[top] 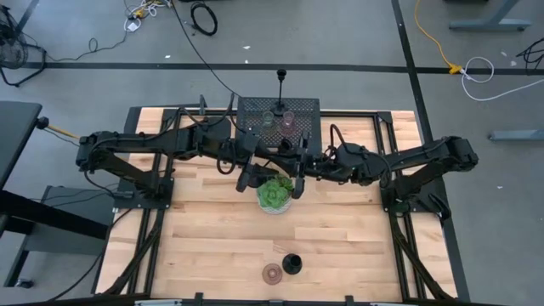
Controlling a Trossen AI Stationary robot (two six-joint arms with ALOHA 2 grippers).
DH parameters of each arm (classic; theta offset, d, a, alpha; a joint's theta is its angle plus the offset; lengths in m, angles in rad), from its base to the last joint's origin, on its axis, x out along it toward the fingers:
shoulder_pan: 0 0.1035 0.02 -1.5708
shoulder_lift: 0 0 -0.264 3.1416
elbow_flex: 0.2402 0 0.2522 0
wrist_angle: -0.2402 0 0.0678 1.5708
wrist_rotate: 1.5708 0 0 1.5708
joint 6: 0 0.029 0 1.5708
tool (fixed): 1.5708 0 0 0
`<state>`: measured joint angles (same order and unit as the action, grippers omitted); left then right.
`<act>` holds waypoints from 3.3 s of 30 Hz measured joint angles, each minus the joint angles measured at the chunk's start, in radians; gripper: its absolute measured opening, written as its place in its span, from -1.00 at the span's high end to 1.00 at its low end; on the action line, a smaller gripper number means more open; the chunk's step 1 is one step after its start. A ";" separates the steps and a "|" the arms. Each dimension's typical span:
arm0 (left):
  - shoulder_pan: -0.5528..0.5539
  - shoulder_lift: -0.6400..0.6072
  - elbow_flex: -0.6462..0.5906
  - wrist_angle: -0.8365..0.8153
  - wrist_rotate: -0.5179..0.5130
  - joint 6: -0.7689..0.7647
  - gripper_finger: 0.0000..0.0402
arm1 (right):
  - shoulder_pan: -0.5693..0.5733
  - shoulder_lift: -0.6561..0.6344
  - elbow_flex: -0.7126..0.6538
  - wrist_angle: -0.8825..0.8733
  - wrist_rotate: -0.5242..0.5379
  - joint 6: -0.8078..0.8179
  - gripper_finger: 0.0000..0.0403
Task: Pick & Place candle stick holders
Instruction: Put the top black candle holder on the shelf aligned with the other black candle holder
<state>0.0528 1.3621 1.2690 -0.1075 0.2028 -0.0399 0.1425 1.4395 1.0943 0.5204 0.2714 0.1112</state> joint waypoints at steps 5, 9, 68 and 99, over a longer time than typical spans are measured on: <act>0.000 0.000 0.000 -0.001 0.000 0.000 0.26 | -0.004 0.000 0.000 -0.008 0.000 0.000 0.98; 0.000 0.000 0.000 -0.001 0.000 0.000 0.40 | -0.004 0.000 0.000 -0.005 0.000 0.000 0.98; 0.062 0.000 0.000 -0.043 -0.047 0.001 0.97 | -0.002 -0.034 0.000 -0.148 -0.017 -0.042 -0.12; 0.566 -0.001 0.000 0.057 0.075 0.134 0.96 | -0.001 -0.127 0.000 -0.477 0.050 -0.008 -0.10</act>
<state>0.6184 1.3613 1.2690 -0.0503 0.2779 0.0938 0.1413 1.3128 1.0943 0.0434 0.3211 0.1037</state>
